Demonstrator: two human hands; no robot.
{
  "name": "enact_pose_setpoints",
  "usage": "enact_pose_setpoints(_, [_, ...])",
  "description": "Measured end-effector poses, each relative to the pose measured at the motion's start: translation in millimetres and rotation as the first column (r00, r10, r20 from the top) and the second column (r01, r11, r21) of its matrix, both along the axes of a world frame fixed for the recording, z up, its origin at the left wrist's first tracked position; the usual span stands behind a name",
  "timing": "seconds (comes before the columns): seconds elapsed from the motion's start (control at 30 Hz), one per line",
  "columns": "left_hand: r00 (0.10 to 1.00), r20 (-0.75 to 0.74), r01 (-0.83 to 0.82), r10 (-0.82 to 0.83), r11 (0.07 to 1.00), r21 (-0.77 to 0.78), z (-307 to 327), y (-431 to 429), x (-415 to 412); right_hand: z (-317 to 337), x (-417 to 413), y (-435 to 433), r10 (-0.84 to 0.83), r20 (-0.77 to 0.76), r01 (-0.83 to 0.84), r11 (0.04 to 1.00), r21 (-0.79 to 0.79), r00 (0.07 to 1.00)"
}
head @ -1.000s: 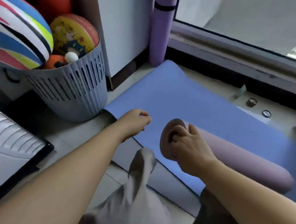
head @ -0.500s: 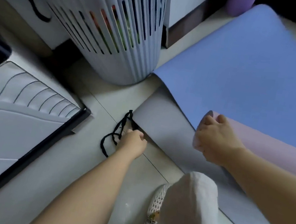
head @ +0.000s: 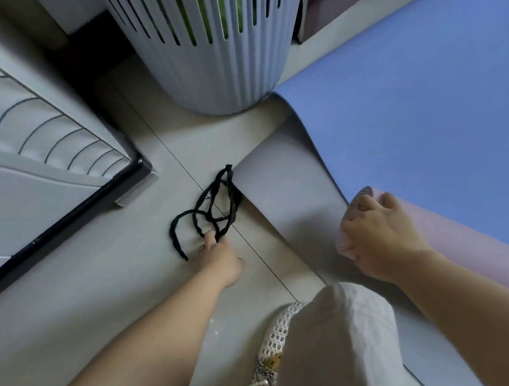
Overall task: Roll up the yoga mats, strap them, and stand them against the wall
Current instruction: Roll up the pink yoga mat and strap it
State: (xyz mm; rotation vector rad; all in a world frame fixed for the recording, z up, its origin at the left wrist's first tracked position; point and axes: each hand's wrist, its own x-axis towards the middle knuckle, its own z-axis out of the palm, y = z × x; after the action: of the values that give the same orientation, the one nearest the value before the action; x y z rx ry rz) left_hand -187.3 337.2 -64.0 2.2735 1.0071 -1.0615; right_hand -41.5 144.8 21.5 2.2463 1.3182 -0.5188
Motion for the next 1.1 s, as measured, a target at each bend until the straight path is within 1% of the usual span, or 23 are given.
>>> enact_pose_setpoints(0.07, [0.999,0.037,0.023,-0.024,0.999,0.031,1,2,-2,0,2,-1,0.003,0.005,-0.003,1.0,-0.016,1.0])
enact_pose_setpoints(0.13, [0.991,0.117,0.054,-0.063,0.995,0.084,5,2,-4,2,3,-1,0.009,0.027,-0.008,0.999,-0.034,1.0])
enact_pose_setpoints(0.2, [0.967,0.21,0.104,-0.144,0.976,0.193,9,3,-7,4,5,-1,0.008,0.045,-0.006,0.999,-0.046,0.999])
enact_pose_setpoints(0.27, [0.922,0.318,0.122,-0.222,0.944,0.306,16,6,-8,6,7,-2,-0.013,0.047,0.015,0.999,-0.052,0.999])
enact_pose_setpoints(0.33, [0.869,0.42,0.093,-0.262,0.92,0.381,28,9,-9,14,9,-4,-0.037,0.041,0.039,0.998,-0.05,0.998])
enact_pose_setpoints(0.4, [0.828,0.504,0.032,-0.247,0.917,0.398,41,13,-10,24,12,-7,-0.054,0.047,0.055,0.998,-0.027,0.997])
enact_pose_setpoints(0.43, [0.821,0.521,0.019,-0.234,0.923,0.384,49,15,-11,34,14,-9,-0.082,0.058,0.083,0.997,-0.002,0.995])
enact_pose_setpoints(0.5, [0.824,0.529,0.013,-0.204,0.94,0.342,65,20,-12,53,19,-15,-0.122,0.076,0.112,0.987,0.114,0.99])
enact_pose_setpoints(0.53, [0.819,0.546,-0.003,-0.175,0.951,0.31,73,21,-12,64,21,-20,-0.111,0.096,0.092,0.979,0.183,0.989])
enact_pose_setpoints(0.6, [0.792,0.601,-0.048,-0.106,0.971,0.234,98,21,-9,85,25,-35,-0.033,0.187,-0.026,0.952,0.306,0.982])
enact_pose_setpoints(0.67, [0.739,0.671,-0.064,-0.054,0.987,0.15,127,17,-3,113,23,-50,-0.03,0.227,-0.061,0.921,0.386,0.973])
enact_pose_setpoints(0.77, [0.641,0.766,0.029,-0.051,0.999,0.041,177,3,11,159,5,-68,-0.04,0.24,-0.068,0.904,0.423,0.97])
enact_pose_setpoints(0.8, [0.609,0.793,0.052,-0.027,0.999,-0.007,196,-4,16,171,-1,-76,-0.069,0.246,-0.053,0.888,0.457,0.967])
enact_pose_setpoints(0.87, [0.537,0.842,0.098,0.046,0.988,-0.117,241,-28,23,208,-18,-98,-0.183,0.258,0.025,0.857,0.515,0.949])
enact_pose_setpoints(0.93, [0.496,0.861,0.147,0.116,0.965,-0.215,283,-54,27,244,-33,-121,-0.28,0.237,0.084,0.792,0.605,0.93])
enact_pose_setpoints(0.97, [0.491,0.862,0.188,0.124,0.951,-0.244,303,-67,27,264,-43,-132,-0.322,0.227,0.095,0.74,0.666,0.919])
enact_pose_setpoints(1.03, [0.473,0.873,0.283,0.118,0.918,-0.278,343,-97,27,307,-63,-154,-0.421,0.188,0.117,0.6,0.791,0.887])
enact_pose_setpoints(1.1, [0.431,0.895,0.367,0.113,0.884,-0.289,382,-124,23,348,-81,-172,-0.504,0.131,0.147,0.475,0.868,0.853])
